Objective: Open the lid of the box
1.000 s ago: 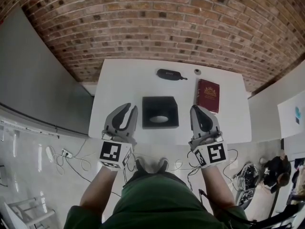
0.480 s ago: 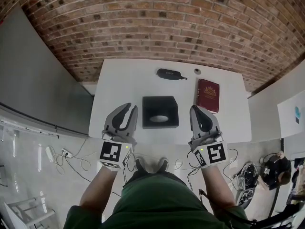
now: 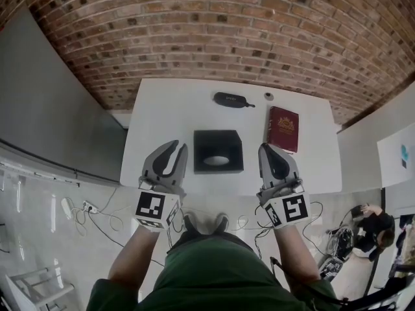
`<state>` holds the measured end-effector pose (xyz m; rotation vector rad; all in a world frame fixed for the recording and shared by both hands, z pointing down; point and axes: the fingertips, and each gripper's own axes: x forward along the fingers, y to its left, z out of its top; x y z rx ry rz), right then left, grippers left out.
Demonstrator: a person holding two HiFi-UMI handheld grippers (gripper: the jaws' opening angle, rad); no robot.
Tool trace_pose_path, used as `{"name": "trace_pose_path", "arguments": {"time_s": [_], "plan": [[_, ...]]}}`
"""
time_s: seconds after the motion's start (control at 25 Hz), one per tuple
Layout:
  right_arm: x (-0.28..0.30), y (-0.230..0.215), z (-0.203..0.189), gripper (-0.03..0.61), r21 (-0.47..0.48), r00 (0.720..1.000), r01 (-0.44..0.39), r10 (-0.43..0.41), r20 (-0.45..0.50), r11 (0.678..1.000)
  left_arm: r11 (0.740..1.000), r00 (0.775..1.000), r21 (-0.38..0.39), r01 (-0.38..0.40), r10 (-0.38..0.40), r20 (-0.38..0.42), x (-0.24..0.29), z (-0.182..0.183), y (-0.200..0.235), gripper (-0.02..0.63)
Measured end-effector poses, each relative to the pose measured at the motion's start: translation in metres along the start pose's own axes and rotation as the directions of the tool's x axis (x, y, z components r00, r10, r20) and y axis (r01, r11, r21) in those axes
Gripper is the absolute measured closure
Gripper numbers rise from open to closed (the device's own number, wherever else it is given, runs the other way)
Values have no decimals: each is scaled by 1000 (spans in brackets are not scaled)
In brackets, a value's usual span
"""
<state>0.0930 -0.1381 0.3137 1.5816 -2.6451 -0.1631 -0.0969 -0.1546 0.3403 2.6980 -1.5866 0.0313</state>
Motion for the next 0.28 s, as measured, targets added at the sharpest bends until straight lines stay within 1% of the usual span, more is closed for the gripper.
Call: {"name": "trace_pose_path", "arguments": {"time_s": [0.28], "plan": [[0,0,-2,576,2,1000,4,-4,-5,1000,1000,1000,-7,4,-4,-4,2,-3,2,551]]}}
